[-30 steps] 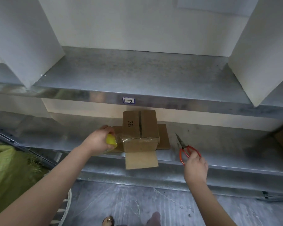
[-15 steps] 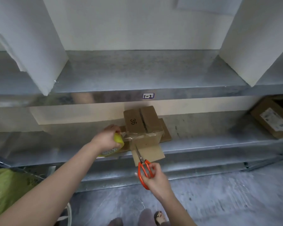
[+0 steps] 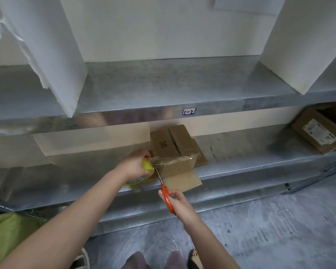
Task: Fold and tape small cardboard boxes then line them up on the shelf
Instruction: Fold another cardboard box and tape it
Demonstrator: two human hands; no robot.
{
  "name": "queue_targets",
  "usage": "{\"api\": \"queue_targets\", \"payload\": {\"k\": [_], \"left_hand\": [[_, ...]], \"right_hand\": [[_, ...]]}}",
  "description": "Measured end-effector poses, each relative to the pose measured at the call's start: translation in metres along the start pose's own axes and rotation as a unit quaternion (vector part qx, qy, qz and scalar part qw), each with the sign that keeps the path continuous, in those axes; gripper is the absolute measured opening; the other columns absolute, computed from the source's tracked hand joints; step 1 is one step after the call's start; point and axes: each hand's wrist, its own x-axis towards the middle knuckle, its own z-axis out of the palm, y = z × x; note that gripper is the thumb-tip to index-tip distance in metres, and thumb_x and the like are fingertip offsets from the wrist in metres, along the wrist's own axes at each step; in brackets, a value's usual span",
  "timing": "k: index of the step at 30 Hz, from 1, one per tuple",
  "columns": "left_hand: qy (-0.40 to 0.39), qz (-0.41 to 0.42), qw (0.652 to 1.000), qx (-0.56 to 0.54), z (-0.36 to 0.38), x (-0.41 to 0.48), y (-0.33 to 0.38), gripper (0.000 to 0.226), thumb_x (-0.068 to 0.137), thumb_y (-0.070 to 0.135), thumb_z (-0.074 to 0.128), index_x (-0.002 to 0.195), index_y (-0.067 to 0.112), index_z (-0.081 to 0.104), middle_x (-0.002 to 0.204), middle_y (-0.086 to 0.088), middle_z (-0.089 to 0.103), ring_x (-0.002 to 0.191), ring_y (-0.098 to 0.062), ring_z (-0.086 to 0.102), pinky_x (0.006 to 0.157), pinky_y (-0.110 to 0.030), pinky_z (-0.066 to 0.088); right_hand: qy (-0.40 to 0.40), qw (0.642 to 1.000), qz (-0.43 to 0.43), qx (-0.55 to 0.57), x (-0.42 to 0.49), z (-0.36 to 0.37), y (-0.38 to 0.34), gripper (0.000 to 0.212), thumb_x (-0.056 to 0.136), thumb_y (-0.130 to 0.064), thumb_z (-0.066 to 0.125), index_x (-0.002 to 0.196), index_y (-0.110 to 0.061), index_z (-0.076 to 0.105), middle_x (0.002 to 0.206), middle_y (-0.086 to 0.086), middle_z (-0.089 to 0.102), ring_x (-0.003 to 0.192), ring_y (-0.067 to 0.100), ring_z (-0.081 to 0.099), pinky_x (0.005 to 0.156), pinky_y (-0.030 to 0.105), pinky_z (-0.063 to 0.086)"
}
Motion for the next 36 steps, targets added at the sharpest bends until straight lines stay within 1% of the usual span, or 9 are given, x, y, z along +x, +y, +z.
{"api": "queue_targets", "payload": {"k": [5, 13, 17, 22, 25, 28, 30, 33, 36], "left_hand": [[0.001, 0.004, 1.0, 0.0, 0.0, 0.0, -0.001, 0.052, 0.069, 0.032, 0.081, 0.112, 0.021, 0.053, 0.118, 0.002, 0.049, 0.104, -0.019, 0.049, 0.077, -0.024, 0.036], [-0.001, 0.004, 1.0, 0.005, 0.001, 0.002, -0.001, 0.049, 0.07, 0.035, 0.08, 0.109, 0.025, 0.052, 0.118, 0.005, 0.047, 0.103, -0.017, 0.048, 0.079, -0.025, 0.038], [-0.003, 0.006, 1.0, 0.009, 0.002, 0.002, -0.002, 0.046, 0.071, 0.035, 0.079, 0.105, 0.028, 0.048, 0.116, 0.006, 0.045, 0.101, -0.017, 0.049, 0.079, -0.028, 0.042], [0.011, 0.008, 1.0, -0.002, 0.002, 0.005, -0.005, 0.046, 0.072, 0.033, 0.078, 0.106, 0.024, 0.049, 0.116, 0.004, 0.047, 0.102, -0.021, 0.05, 0.084, -0.032, 0.046], [0.001, 0.007, 1.0, 0.007, 0.002, 0.006, -0.006, 0.046, 0.072, 0.035, 0.077, 0.107, 0.024, 0.049, 0.116, 0.003, 0.048, 0.102, -0.022, 0.051, 0.086, -0.036, 0.047], [0.005, -0.009, 1.0, 0.003, 0.005, 0.004, -0.007, 0.046, 0.071, 0.037, 0.076, 0.106, 0.027, 0.048, 0.117, 0.005, 0.047, 0.102, -0.02, 0.051, 0.086, -0.037, 0.048], [0.007, -0.02, 1.0, 0.001, 0.006, 0.004, -0.006, 0.046, 0.071, 0.039, 0.076, 0.105, 0.028, 0.048, 0.117, 0.006, 0.047, 0.102, -0.02, 0.051, 0.085, -0.038, 0.048], [0.009, -0.037, 0.999, 0.002, 0.007, 0.004, -0.003, 0.046, 0.072, 0.039, 0.075, 0.107, 0.029, 0.048, 0.117, 0.007, 0.045, 0.101, -0.018, 0.05, 0.082, -0.033, 0.047], [0.019, -0.052, 0.998, -0.003, 0.009, 0.004, -0.002, 0.047, 0.073, 0.039, 0.076, 0.11, 0.027, 0.049, 0.118, 0.007, 0.046, 0.099, -0.017, 0.05, 0.08, -0.031, 0.046]], "right_hand": [[0.018, 1.0, -0.005, 0.015, 0.006, 0.001, 0.002, 0.034, 0.085, -0.057, 0.064, 0.094, -0.027, 0.053, 0.078, -0.008, 0.057, 0.075, 0.005, 0.054, 0.062, 0.018, 0.037], [0.02, 0.999, -0.027, 0.023, 0.02, -0.003, 0.008, 0.023, 0.09, -0.047, 0.062, 0.092, -0.024, 0.058, 0.073, -0.004, 0.058, 0.066, 0.008, 0.052, 0.057, 0.016, 0.037], [0.034, 0.999, -0.042, -0.001, 0.028, -0.006, 0.009, 0.02, 0.091, -0.041, 0.064, 0.084, -0.023, 0.057, 0.059, -0.013, 0.059, 0.056, 0.002, 0.052, 0.048, 0.01, 0.038], [0.05, 0.987, -0.075, -0.135, 0.032, -0.011, 0.016, 0.037, 0.079, -0.059, 0.069, 0.089, -0.029, 0.052, 0.073, -0.013, 0.066, 0.068, 0.002, 0.062, 0.059, 0.016, 0.047], [0.108, 0.93, -0.141, -0.321, 0.035, -0.027, 0.026, 0.057, 0.066, -0.078, 0.06, 0.104, -0.036, 0.048, 0.099, -0.016, 0.063, 0.098, 0.007, 0.057, 0.082, 0.031, 0.047], [0.211, 0.829, -0.223, -0.468, 0.041, -0.058, 0.032, 0.055, 0.071, -0.077, 0.049, 0.111, -0.039, 0.047, 0.11, -0.017, 0.058, 0.105, 0.01, 0.049, 0.08, 0.034, 0.033], [0.239, 0.79, -0.238, -0.511, 0.047, -0.087, 0.035, 0.049, 0.076, -0.072, 0.05, 0.112, -0.038, 0.05, 0.113, -0.017, 0.058, 0.106, 0.013, 0.05, 0.079, 0.034, 0.029], [0.256, 0.773, -0.236, -0.53, 0.062, -0.135, 0.039, 0.047, 0.077, -0.067, 0.058, 0.114, -0.038, 0.053, 0.111, -0.015, 0.059, 0.108, 0.015, 0.051, 0.078, 0.035, 0.026], [0.265, 0.78, -0.243, -0.513, 0.079, -0.177, 0.033, 0.043, 0.075, -0.062, 0.065, 0.111, -0.04, 0.057, 0.11, -0.016, 0.061, 0.109, 0.015, 0.054, 0.077, 0.035, 0.024]]}}
